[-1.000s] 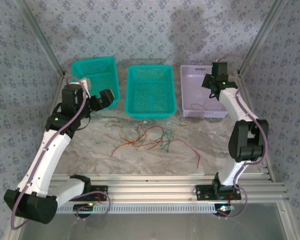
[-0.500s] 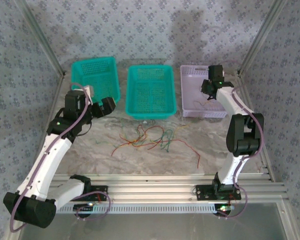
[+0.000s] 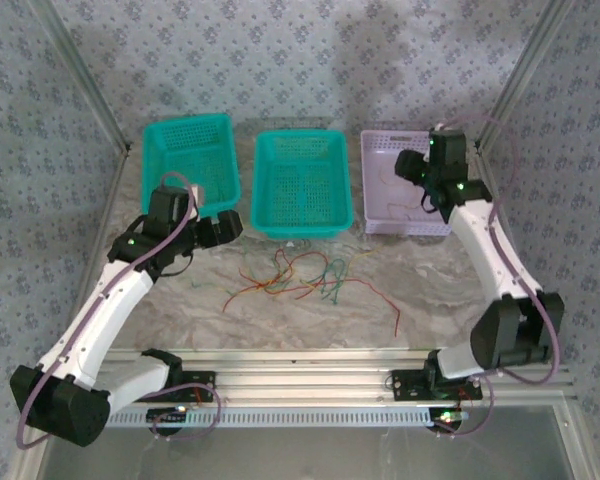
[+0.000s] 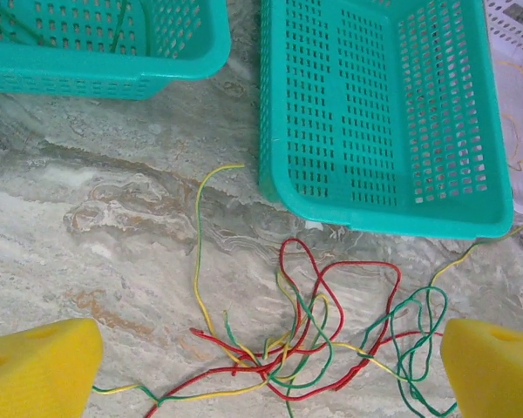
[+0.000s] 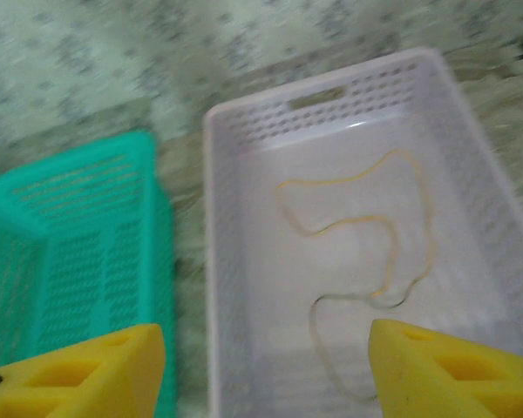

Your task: Untangle the cables

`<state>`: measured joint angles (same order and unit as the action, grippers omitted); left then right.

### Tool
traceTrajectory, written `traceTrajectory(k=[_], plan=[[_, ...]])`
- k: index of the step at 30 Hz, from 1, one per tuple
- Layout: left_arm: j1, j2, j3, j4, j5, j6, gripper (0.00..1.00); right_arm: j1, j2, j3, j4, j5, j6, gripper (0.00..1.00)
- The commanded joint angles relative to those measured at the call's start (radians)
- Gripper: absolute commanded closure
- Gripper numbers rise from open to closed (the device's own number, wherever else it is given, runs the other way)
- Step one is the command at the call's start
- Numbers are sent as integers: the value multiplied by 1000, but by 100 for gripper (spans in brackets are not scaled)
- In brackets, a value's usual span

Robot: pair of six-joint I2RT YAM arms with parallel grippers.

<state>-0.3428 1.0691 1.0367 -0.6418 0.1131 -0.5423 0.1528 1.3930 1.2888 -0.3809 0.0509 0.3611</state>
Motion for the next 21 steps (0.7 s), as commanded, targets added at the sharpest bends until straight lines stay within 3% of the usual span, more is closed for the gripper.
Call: traceTrajectory(k=[1,8,11,21], plan=[[-5,11,-9,-32,31,18,0,92,-80,-87,-17,-92,9,34],[-15,11,-29,-70,49,31,0,258,-262,-380,51,-200,35,33],[-44,20,-35,-74,56,33,1,305,-325,-471,54,-164,56,32],[-262,146,-31,-45,38,-27,4,347,-410,-602,-93,-61,153,33]])
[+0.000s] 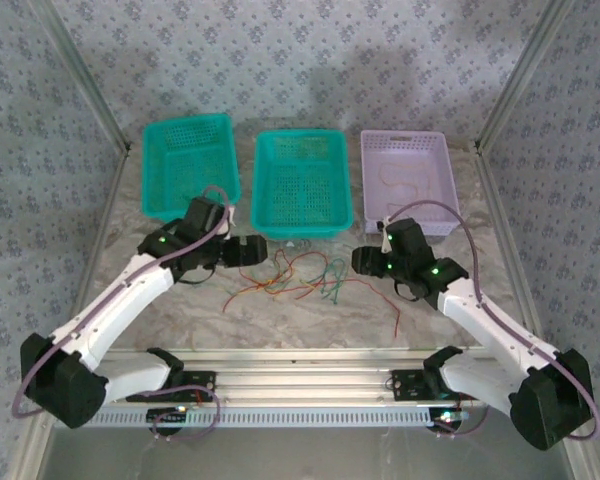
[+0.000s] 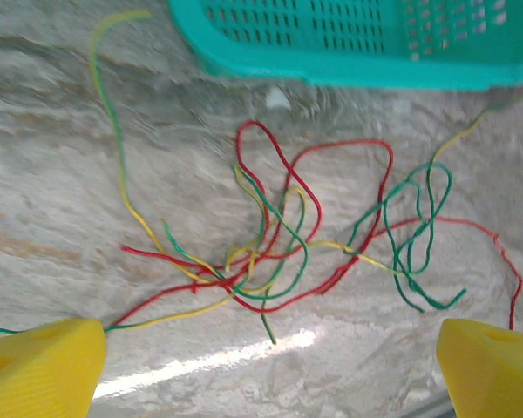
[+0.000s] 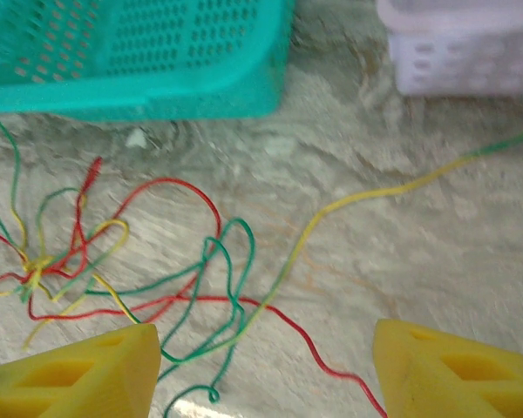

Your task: Untangle the cables

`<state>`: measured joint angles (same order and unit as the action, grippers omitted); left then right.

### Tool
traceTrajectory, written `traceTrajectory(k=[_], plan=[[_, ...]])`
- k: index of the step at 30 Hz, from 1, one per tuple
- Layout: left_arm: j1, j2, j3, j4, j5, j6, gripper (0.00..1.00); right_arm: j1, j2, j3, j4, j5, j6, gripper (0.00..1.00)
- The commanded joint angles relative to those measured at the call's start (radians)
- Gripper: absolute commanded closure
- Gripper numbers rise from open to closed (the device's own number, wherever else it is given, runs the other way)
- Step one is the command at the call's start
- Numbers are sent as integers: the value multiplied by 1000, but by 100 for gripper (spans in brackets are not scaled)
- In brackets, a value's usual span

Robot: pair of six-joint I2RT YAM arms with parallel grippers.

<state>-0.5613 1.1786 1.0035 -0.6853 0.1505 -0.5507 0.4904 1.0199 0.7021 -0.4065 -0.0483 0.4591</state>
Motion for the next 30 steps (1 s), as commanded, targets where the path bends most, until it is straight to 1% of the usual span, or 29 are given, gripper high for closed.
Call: traceTrajectory(k=[1,4,7,11,13,17,24,30], plan=[[-69,58,5,0,9,-22,4,15,-49,-21,-86,46,61,33],[-141,130,26,0,26,-29,4,29,-50,-43,-137,53,93,33],[-193,194,48,33,52,-27,6,62,-52,-86,-137,29,118,34],[-215,239,64,59,86,-37,6,120,-67,-144,-138,85,131,34],[-221,257,73,70,100,-40,6,133,-60,-169,-123,87,134,34],[-248,307,101,78,106,-41,6,156,-49,-221,-62,157,136,34],[-304,379,160,69,68,-32,6,161,-30,-227,29,248,110,34],[-332,428,193,62,36,-31,7,159,72,-224,114,253,102,38]])
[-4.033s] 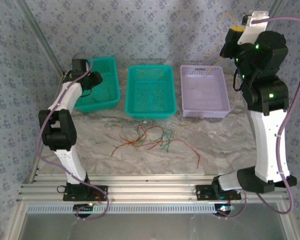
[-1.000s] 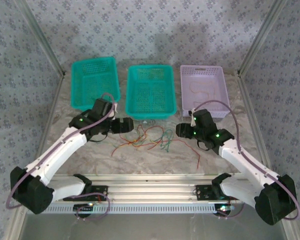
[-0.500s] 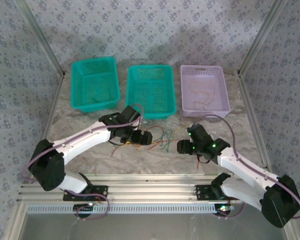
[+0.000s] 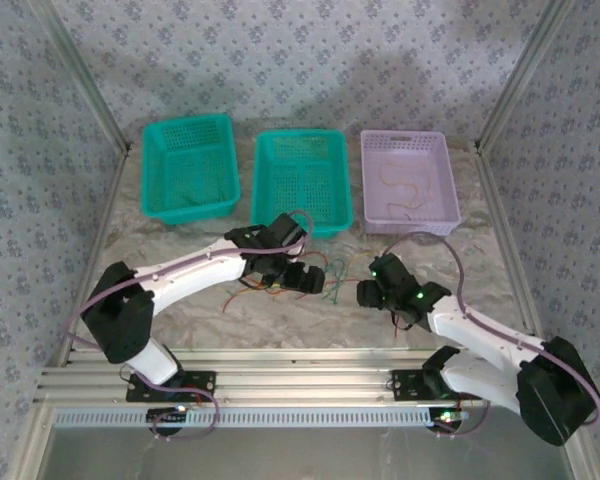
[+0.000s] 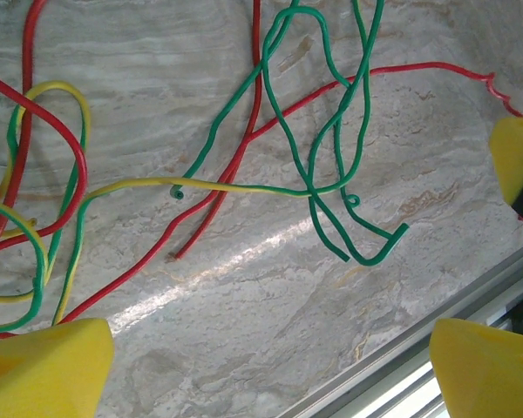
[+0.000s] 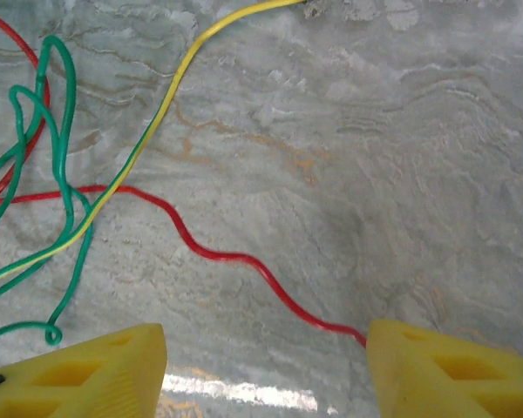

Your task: Untangle the cables

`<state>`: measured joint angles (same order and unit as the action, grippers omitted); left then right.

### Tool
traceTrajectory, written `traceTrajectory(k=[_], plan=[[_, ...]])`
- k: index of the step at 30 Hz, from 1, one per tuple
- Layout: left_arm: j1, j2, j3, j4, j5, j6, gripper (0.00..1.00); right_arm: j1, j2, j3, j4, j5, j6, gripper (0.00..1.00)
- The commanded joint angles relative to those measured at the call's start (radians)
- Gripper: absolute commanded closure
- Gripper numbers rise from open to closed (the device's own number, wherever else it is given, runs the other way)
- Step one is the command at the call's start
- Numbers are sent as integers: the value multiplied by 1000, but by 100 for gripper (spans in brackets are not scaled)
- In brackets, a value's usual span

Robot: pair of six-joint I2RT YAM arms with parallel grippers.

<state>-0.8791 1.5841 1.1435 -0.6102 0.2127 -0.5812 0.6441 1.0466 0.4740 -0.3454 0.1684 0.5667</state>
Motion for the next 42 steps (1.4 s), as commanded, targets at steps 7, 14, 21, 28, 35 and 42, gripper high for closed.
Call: traceTrajectory(k=[7,14,21,28,35,42], plan=[[-60,97,114,-25,-49,4,8,7,131,29,83,39,-16,55],[-65,159,140,-29,-33,11,9,7,123,31,76,42,-21,61],[-73,207,147,-21,-30,12,10,6,108,22,76,36,-25,60],[-83,246,176,-10,-39,9,16,9,134,28,86,25,-21,65],[-83,262,186,-13,-62,4,23,9,141,29,87,17,-24,78],[-83,281,198,-9,-56,4,41,9,145,32,86,14,-28,86]])
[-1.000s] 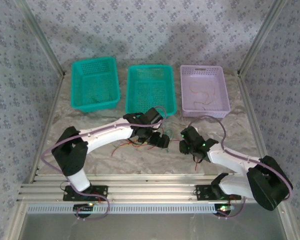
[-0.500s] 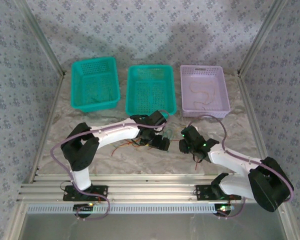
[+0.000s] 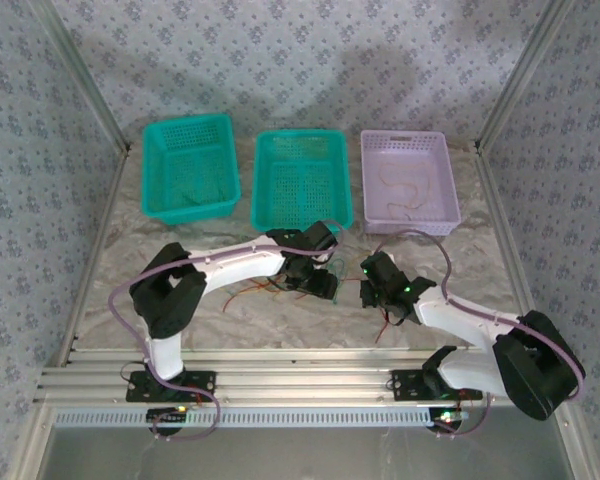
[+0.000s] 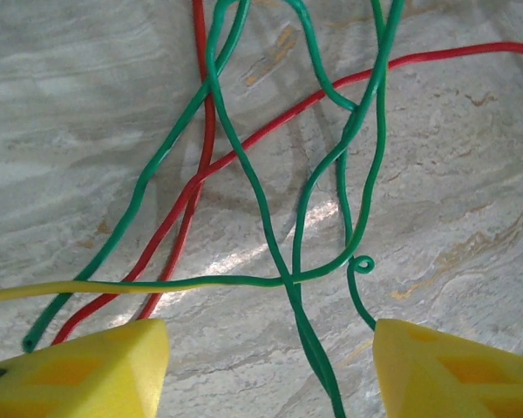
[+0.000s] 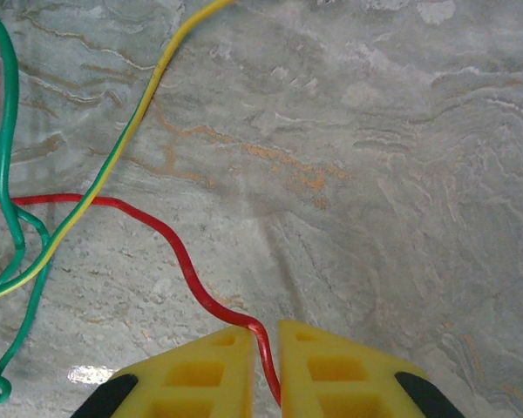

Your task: Untangle the cables

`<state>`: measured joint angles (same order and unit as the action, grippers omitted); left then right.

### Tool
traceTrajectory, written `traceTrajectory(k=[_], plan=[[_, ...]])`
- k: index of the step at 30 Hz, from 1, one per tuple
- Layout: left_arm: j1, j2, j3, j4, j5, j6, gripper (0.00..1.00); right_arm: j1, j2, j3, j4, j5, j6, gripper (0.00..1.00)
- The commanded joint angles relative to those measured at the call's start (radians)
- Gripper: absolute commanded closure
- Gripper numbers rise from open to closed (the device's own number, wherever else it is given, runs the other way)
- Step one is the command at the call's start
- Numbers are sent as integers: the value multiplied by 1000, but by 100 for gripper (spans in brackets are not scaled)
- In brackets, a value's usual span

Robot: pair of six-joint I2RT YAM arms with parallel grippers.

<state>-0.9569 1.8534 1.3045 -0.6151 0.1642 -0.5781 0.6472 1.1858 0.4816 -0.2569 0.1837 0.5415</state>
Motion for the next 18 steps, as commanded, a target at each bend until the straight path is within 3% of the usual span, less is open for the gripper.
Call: traceTrajectory(k=[1,9,18], plan=[[-5,13,36,-4,-9,1,43,7,6,25,-3,-1,-3,87],[-5,12,54,-8,-2,1,61,8,8,28,-5,-7,-9,94],[-5,4,71,-28,6,11,90,6,7,34,-25,-3,-10,100]])
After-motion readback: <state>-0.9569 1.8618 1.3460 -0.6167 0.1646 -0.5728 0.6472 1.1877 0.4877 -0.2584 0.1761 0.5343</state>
